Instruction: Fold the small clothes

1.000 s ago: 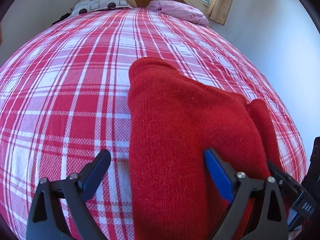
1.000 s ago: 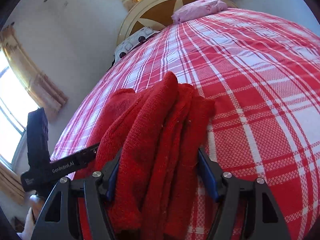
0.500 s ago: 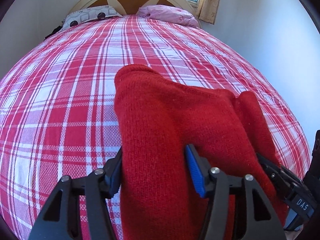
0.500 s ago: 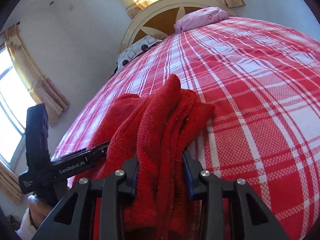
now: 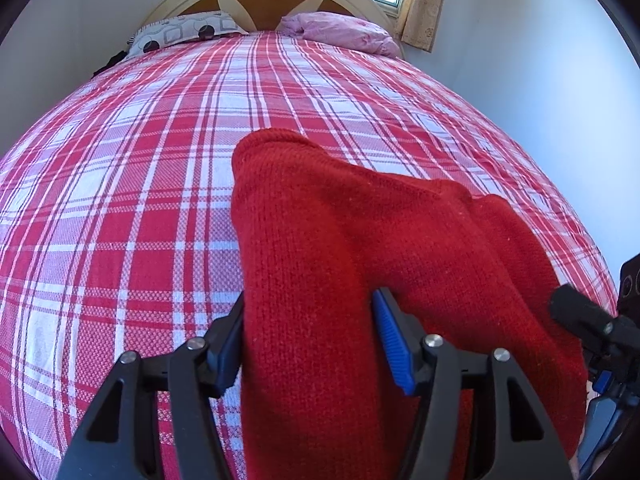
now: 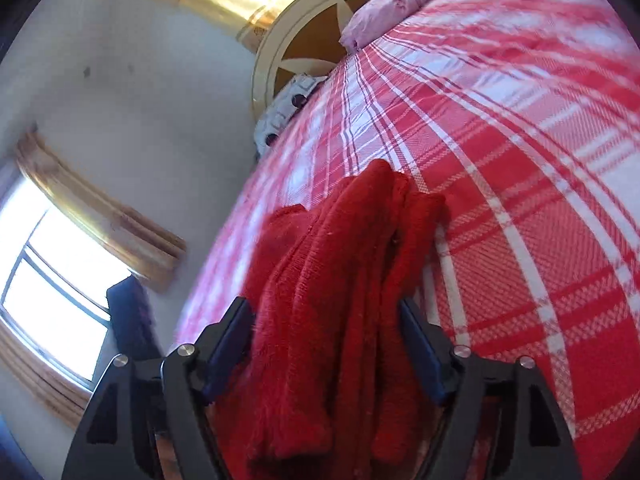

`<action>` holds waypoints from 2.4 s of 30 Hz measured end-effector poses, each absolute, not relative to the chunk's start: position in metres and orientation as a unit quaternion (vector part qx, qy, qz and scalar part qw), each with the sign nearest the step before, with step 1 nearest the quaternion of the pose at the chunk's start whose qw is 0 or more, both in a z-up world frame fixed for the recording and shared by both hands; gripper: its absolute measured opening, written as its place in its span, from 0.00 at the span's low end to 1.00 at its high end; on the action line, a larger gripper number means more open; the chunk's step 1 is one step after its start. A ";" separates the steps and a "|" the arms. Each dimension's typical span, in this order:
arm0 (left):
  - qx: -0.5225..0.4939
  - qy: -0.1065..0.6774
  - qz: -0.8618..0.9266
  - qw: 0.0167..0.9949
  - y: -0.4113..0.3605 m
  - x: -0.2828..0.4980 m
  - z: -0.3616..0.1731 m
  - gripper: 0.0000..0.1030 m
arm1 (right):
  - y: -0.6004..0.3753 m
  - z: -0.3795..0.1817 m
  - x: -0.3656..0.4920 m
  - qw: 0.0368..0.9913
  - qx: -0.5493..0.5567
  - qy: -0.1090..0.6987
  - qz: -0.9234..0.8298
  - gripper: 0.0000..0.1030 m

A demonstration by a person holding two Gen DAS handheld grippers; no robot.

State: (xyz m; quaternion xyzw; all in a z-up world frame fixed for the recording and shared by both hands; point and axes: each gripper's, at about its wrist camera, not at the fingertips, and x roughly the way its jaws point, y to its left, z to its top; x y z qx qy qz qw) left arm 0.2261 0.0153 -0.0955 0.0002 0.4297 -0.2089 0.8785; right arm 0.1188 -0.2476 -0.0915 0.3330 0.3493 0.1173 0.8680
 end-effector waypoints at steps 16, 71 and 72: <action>0.044 0.404 -0.195 0.892 0.003 0.214 -0.087 0.37 | -0.197 -0.077 0.107 0.933 0.137 0.330 0.041 0.42; 0.011 0.358 -0.066 0.931 0.134 0.185 -0.045 0.33 | -0.052 -0.022 0.101 0.946 0.073 0.291 0.123 0.40; 0.009 0.358 -0.062 0.931 0.137 0.185 -0.046 0.33 | -0.047 -0.022 0.102 0.945 0.070 0.292 0.127 0.40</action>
